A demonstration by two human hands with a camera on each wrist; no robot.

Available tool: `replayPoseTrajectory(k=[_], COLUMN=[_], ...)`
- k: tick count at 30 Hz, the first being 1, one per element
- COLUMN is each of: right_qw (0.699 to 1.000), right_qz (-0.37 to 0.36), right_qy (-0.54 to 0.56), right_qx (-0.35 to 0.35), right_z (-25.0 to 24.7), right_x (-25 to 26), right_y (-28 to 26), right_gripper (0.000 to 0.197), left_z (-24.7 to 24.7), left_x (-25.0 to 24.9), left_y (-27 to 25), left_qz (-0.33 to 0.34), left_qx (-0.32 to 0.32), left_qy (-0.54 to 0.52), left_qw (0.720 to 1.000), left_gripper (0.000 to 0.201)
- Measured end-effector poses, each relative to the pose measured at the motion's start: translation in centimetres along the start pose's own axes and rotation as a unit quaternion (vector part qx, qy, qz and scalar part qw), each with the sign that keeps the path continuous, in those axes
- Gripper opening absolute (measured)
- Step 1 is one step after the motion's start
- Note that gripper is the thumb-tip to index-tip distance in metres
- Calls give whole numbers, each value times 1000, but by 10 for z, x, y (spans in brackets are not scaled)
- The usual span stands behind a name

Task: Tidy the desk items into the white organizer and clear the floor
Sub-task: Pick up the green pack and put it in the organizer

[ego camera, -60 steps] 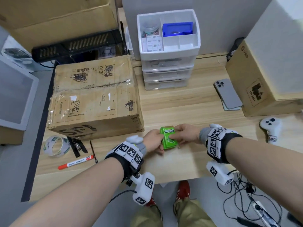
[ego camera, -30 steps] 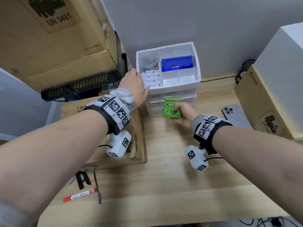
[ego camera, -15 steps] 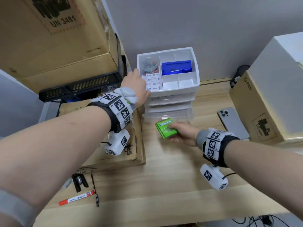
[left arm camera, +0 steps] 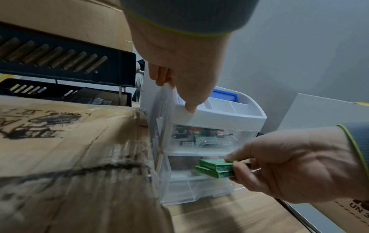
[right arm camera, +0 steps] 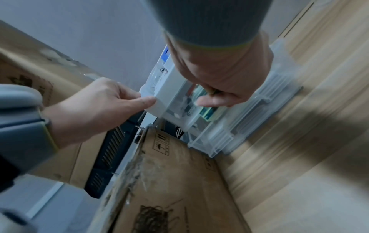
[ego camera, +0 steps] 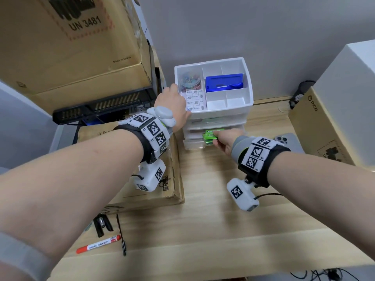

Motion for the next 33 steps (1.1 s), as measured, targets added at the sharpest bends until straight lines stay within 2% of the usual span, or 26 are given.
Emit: replayPoseTrajectory(k=[3,6,9,11,14,17,19,21,22,25,26,28,29,31,33], right_qw=[997,998,999,997,978,962,951,933,925,908,907,911,914,919,914], right_qz=[40,46,32,4,-65,-140,-183,-226,-241,-249,-240,-225,-221,-207,-202], right_qy=[61,50,36,-39,-163,-202,-206,-231,-254,-321,-336,-346,-340,-331,-341], right_qx=[6,4,-20,-65,-114,-116,-141,-155,-148,-104,-75,-20,6,52,81], right_z=[7,9,10,6,0,-2,-8,-9,-7,2,8,21,28,40,48], right_x=[-2,-3,-4,-3,-1,-2,0,4,3,-6,-11,-16,-17,-15,-11], right_y=[0,1,4,10,16,15,3,-13,-17,-22,-18,-9,-5,-1,2], right_gripper=[14,18,12,18,31,29,17,15,16,37,36,16,24,57,67], left_z=[1,0,0,0,0,1,0,0,0,-1,-1,0,0,1,1], left_x=[1,1,0,0,1,1,1,2,2,1,2,2,2,3,3], left_y=[0,-1,-2,-2,-2,-2,-1,-1,-1,-1,-2,-2,-2,-2,-2], left_qz=[1,0,-3,-4,-2,-5,-5,-6,-6,-2,-2,-4,-6,-10,-10], left_qx=[0,-3,-6,-4,-1,2,-2,-3,-3,-3,-4,-5,-6,-7,-10], left_qy=[-1,1,-2,-5,-8,-14,-17,-17,-18,-17,-17,-20,-21,-23,-22], left_qw=[1000,1000,1000,1000,1000,1000,1000,1000,1000,1000,1000,1000,1000,1000,1000], left_gripper=[49,49,49,50,49,47,48,49,49,49,48,48,48,47,48])
Point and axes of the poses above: each hand's wrist, its own y-axis towards the middle knuckle, its own z-axis out of the palm, x = y × z, the point moved 8 cm from there along y, towards the middle knuckle, and after that the axes turned 4 degrees about z, right-handed, at the moved point
